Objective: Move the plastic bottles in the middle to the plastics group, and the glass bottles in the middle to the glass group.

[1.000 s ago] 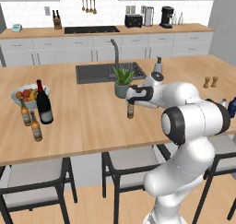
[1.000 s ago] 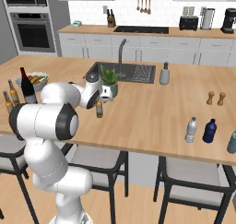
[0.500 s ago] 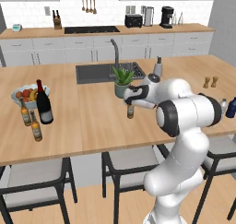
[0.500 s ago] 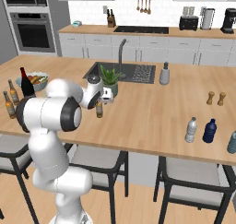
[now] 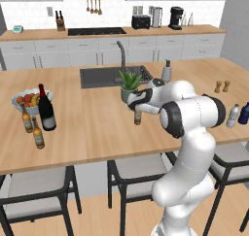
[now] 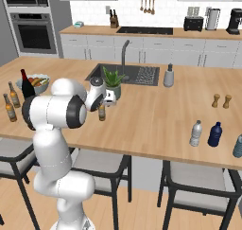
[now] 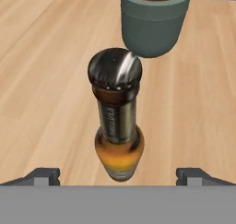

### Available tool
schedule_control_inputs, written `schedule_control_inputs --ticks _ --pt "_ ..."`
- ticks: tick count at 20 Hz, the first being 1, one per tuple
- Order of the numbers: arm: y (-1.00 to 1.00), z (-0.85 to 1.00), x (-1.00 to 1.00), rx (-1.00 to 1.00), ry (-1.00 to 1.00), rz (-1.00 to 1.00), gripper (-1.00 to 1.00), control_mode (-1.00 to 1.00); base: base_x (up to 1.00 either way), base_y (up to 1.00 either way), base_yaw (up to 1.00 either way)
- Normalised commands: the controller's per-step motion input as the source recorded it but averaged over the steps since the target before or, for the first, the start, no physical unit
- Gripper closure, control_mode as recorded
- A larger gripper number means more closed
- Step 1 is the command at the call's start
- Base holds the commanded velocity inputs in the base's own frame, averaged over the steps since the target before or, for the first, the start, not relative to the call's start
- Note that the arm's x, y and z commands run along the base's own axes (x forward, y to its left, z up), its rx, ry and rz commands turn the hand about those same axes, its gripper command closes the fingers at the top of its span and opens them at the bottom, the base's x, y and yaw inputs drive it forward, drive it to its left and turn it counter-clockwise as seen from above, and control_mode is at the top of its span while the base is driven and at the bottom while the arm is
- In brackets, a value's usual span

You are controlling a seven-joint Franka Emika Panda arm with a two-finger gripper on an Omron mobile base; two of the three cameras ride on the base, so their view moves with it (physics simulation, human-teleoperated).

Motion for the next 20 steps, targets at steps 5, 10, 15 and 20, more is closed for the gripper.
schedule_control_inputs --ticks 5,10,15,20 --pt "0.00 -0.02 0.14 0.00 0.00 0.00 -1.00 -1.00 0.00 0.00 0.00" --pt "0.00 -0.15 0.12 0.00 0.00 0.00 -1.00 -1.00 0.00 0.00 0.00" --pt "0.00 -0.20 0.09 0.00 0.00 0.00 -1.00 -1.00 0.00 0.00 0.00" --pt "0.00 -0.04 0.08 0.00 0.00 0.00 -1.00 -1.00 0.00 0.00 0.00"
